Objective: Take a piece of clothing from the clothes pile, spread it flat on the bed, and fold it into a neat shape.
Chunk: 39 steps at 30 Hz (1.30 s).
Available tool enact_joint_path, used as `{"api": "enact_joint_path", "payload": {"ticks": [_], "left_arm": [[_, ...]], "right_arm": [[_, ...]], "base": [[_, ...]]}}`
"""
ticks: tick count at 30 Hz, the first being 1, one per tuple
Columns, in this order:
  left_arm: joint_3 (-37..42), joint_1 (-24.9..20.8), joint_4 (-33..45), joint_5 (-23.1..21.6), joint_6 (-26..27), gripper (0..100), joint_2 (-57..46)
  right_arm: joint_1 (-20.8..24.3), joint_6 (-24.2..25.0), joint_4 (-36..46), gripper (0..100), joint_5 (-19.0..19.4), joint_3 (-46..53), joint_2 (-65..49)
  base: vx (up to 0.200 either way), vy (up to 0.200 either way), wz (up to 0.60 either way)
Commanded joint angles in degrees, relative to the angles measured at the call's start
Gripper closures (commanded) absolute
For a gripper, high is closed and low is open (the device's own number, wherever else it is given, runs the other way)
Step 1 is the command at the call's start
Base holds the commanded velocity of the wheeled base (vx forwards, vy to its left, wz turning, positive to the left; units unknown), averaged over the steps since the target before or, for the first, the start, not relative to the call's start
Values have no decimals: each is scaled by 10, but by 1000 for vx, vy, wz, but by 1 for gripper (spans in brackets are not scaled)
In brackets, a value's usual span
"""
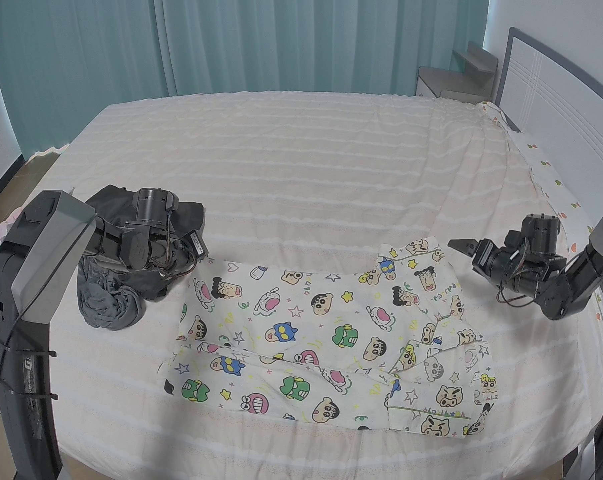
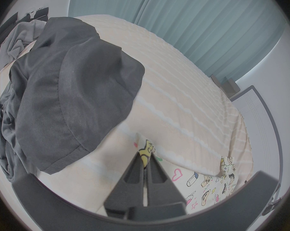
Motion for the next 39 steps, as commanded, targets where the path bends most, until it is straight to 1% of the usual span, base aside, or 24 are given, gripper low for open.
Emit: {"api": "enact_joint_path", "payload": {"ticks": [1, 2, 3, 5, 7, 10, 17, 24, 28, 39], "left_arm": [[-1, 1, 0, 12, 0, 100, -14], [-1, 1, 0, 12, 0, 100, -14], [-2, 1, -1, 17, 0, 100, -14], [-1, 1, -1, 18, 0, 100, -14], [1, 0, -1, 19, 0, 100, -14], [3, -1, 0, 19, 0, 100, -13], [3, -4, 0, 21, 0, 100, -14], [5, -6, 1, 21, 0, 100, -12], [9, -7, 1, 21, 0, 100, -13], [13, -17, 1, 21, 0, 100, -14]], "right_arm": [[-13, -32, 71, 0, -11, -111, 54], [-13, -32, 71, 0, -11, -111, 54], [-9, -40, 84, 0, -22, -136, 78], [-9, -47, 90, 0, -24, -146, 89], [-9, -77, 107, 0, -28, -172, 122], [-9, -93, 128, 0, -43, -203, 143], [4, -96, 176, 0, -46, -258, 159], [29, -96, 210, 0, -47, -311, 190], [32, -95, 245, 0, -51, -339, 201], [34, -96, 250, 0, -54, -342, 201]], "base": [[0, 0, 0], [0, 0, 0], [0, 0, 0], [0, 0, 0], [0, 0, 0], [0, 0, 0], [0, 0, 0], [0, 0, 0], [0, 0, 0], [0, 0, 0]]}}
